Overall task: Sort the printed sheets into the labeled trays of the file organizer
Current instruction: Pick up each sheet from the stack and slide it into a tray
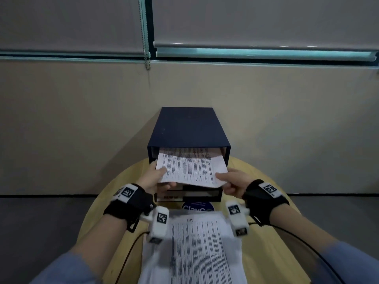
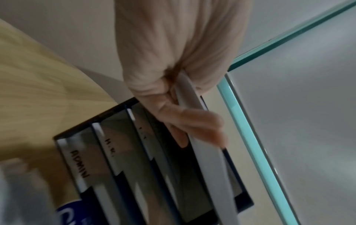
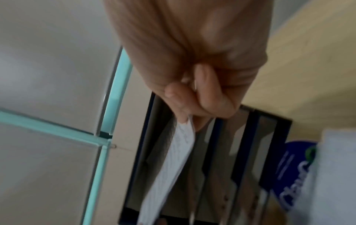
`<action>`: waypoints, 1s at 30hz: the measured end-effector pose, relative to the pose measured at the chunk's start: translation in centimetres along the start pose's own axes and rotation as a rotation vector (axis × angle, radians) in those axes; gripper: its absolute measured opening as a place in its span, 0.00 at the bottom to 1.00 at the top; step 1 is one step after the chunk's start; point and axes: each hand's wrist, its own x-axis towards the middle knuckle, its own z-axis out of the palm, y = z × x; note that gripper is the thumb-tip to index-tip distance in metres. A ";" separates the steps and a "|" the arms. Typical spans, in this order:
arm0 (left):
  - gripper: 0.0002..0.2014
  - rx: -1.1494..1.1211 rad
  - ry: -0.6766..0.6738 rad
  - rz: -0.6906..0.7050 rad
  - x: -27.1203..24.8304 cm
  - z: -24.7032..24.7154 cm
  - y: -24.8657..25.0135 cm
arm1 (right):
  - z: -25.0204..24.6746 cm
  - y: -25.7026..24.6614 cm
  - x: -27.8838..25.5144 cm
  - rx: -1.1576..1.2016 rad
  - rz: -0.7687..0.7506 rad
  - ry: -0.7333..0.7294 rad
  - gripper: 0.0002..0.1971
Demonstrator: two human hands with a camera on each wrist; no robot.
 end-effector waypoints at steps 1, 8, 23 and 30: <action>0.14 -0.041 0.008 -0.012 0.7 0.1 0.7 | 0.4 -0.7 0.6 0.081 0.014 0.003 0.09; 0.04 -0.577 -0.019 -0.003 4.7 0.2 3.3 | 4.3 -5.3 3.3 0.642 -0.042 0.034 0.05; 0.18 1.019 0.011 0.127 0.2 -0.4 -10.5 | 2.1 11.6 0.8 -0.455 0.069 0.216 0.07; 0.27 1.388 -0.004 0.198 -0.8 -0.5 -14.7 | 1.9 17.2 -0.4 -0.781 0.050 0.300 0.20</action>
